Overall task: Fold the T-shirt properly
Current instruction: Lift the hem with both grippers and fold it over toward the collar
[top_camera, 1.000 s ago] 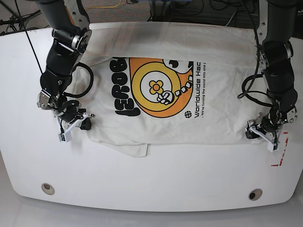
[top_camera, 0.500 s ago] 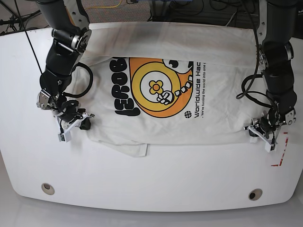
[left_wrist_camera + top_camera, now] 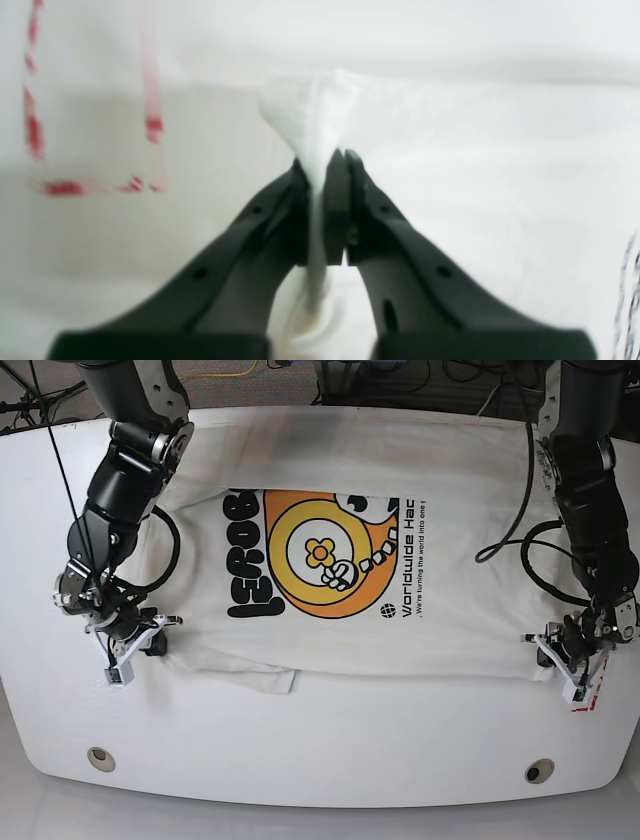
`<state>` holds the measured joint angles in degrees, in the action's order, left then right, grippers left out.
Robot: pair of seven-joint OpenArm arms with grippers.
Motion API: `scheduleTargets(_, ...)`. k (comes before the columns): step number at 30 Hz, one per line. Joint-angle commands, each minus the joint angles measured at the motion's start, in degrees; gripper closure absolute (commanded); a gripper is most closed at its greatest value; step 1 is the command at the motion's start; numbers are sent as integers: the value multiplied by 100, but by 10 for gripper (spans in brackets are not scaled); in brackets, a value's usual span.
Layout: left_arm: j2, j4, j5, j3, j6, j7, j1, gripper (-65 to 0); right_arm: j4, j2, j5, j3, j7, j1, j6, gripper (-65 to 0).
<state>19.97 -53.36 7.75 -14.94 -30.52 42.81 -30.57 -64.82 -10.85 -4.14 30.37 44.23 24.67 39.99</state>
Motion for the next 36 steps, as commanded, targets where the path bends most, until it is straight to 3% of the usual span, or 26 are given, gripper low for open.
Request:
scheduleTargets(1,100,-514,47,-14,-11,198,-69,0,-529,-115,-65,9,118,140,1,0)
scheduleTargets(7,91,-1314,56,-23,-266,620,230,0,-1162,-229,-74,9,654,-9,1,0)
scheduleTargets(24,91,-3785,47,-260,-873,1746,1584,0,-2973,-264,-118,62,1357,-1214,1,0)
scheduleTargets(36,91,-4725,38,-867,-948,2089,2648,0,-4353,-203,-126,62,2114,-2137,1,0)
